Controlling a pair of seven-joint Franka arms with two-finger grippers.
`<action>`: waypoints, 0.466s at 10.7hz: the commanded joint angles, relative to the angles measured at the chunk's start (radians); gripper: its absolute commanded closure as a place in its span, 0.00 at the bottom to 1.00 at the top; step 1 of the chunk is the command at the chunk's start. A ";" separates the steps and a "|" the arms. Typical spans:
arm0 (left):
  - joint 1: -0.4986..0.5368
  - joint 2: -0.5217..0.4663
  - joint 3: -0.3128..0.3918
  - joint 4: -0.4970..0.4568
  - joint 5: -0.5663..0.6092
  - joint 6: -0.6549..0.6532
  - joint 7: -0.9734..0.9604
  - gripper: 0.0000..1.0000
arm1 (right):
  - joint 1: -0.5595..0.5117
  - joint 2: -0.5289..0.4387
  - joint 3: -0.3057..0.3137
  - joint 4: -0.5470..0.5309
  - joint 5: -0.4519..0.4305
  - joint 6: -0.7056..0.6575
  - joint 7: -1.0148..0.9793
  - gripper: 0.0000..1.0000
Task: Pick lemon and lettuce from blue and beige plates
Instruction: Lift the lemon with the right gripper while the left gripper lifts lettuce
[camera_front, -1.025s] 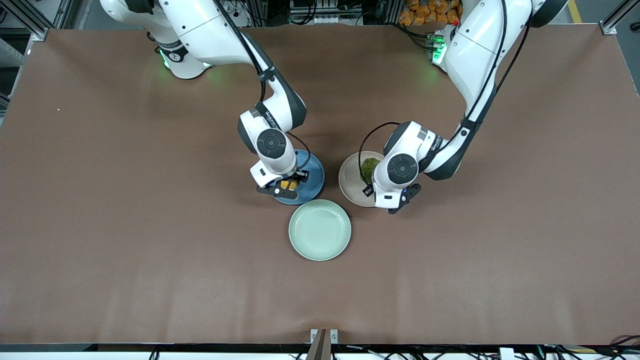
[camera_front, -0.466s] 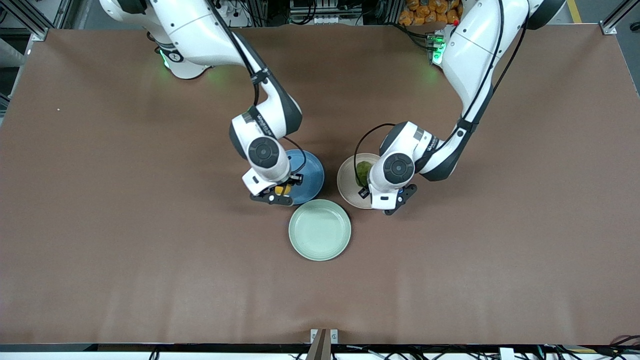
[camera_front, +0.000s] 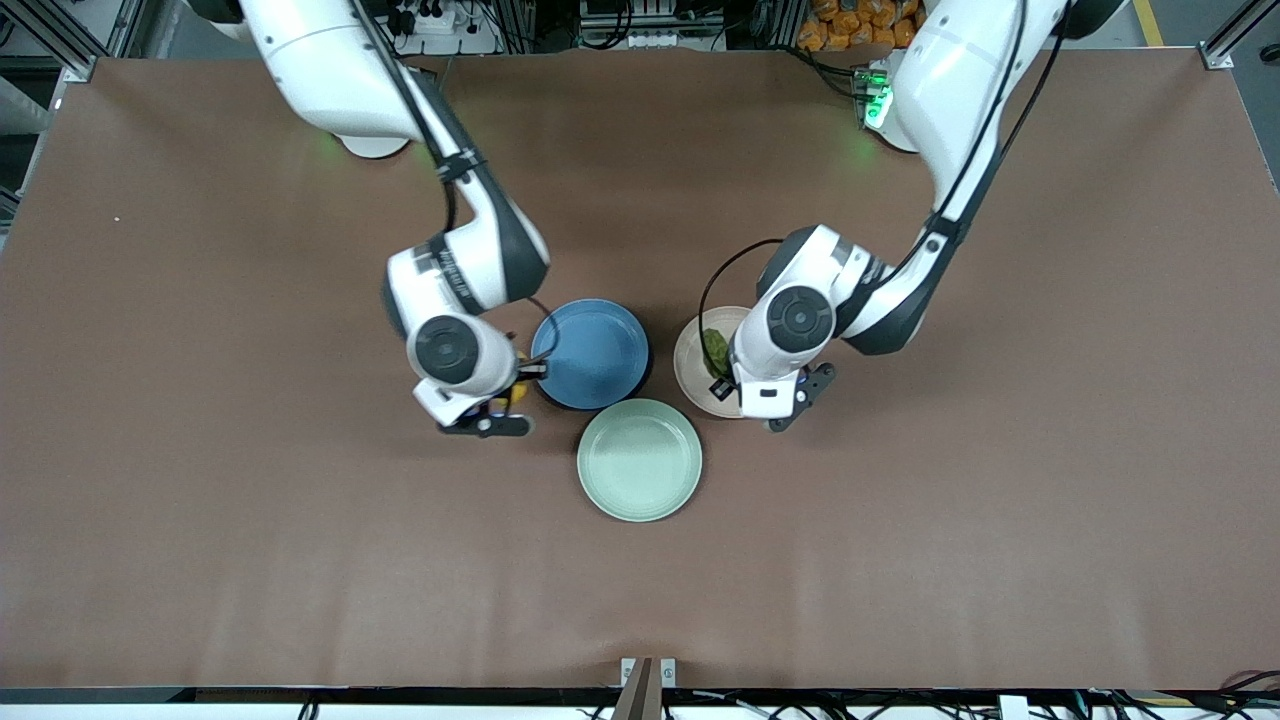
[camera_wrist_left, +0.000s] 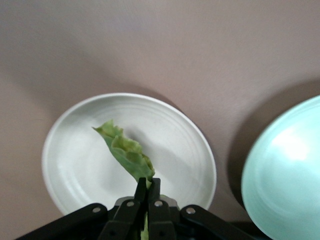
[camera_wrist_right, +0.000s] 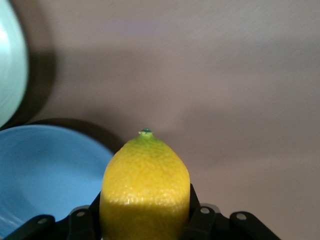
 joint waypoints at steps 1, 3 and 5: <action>0.042 -0.126 0.010 -0.025 0.034 -0.095 0.069 1.00 | -0.032 -0.024 -0.040 -0.010 -0.016 -0.019 -0.123 0.78; 0.130 -0.199 0.008 -0.024 0.053 -0.165 0.249 1.00 | -0.084 -0.025 -0.057 -0.015 -0.016 -0.022 -0.232 0.78; 0.239 -0.235 0.007 -0.024 0.053 -0.205 0.469 1.00 | -0.142 -0.025 -0.059 -0.021 -0.016 -0.020 -0.320 0.78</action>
